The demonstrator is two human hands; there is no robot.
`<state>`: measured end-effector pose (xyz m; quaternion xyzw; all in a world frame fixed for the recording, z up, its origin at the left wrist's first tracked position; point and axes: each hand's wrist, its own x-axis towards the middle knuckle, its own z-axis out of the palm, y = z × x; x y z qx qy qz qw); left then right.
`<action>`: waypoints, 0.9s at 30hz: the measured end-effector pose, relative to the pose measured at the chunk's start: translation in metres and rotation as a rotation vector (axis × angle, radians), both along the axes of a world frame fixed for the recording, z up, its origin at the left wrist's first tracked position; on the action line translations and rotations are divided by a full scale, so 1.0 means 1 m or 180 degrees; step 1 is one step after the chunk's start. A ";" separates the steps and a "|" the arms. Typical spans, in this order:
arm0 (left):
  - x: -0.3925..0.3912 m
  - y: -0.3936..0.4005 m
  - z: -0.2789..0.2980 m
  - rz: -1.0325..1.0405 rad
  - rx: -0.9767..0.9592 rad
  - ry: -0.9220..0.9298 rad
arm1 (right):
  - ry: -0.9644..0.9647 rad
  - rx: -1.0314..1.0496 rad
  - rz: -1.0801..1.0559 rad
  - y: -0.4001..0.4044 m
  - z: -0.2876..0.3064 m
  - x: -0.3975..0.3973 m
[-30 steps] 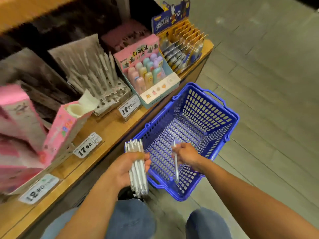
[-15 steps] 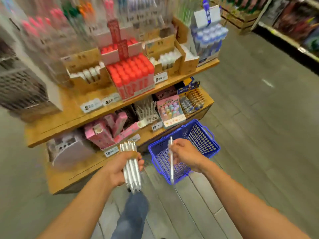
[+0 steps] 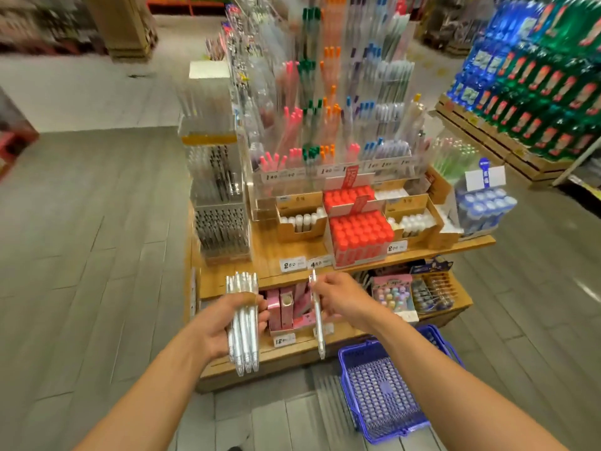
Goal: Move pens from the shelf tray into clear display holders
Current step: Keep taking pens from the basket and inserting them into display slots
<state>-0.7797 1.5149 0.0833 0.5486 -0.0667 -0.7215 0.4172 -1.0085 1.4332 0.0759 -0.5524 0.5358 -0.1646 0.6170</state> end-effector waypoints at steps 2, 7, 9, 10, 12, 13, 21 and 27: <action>0.032 -0.012 0.011 0.0042 -0.0076 -0.0028 | -0.0063 0.0059 0.0092 -0.013 0.013 0.033; 0.098 -0.046 0.039 -0.0226 -0.0294 0.0097 | -0.0127 0.0053 0.0191 -0.046 0.047 0.113; 0.118 -0.062 0.052 -0.0243 -0.0420 0.0223 | -0.0233 -0.0003 0.0144 -0.061 0.059 0.140; 0.126 -0.071 0.058 -0.0228 -0.0486 0.0282 | -0.0262 -0.0041 0.0148 -0.069 0.064 0.151; 0.141 -0.088 0.068 -0.0159 -0.0559 0.0241 | -0.0305 -0.0143 0.0170 -0.088 0.076 0.168; 0.147 -0.097 0.073 -0.0109 -0.0569 0.0191 | -0.0314 -0.0190 0.0166 -0.098 0.082 0.175; 0.186 -0.170 0.096 0.0062 -0.0754 0.0031 | -0.0338 -0.0559 0.0215 -0.192 0.108 0.217; 0.205 -0.214 0.105 0.0233 -0.0806 0.0058 | -0.0365 -0.0782 0.0436 -0.259 0.128 0.246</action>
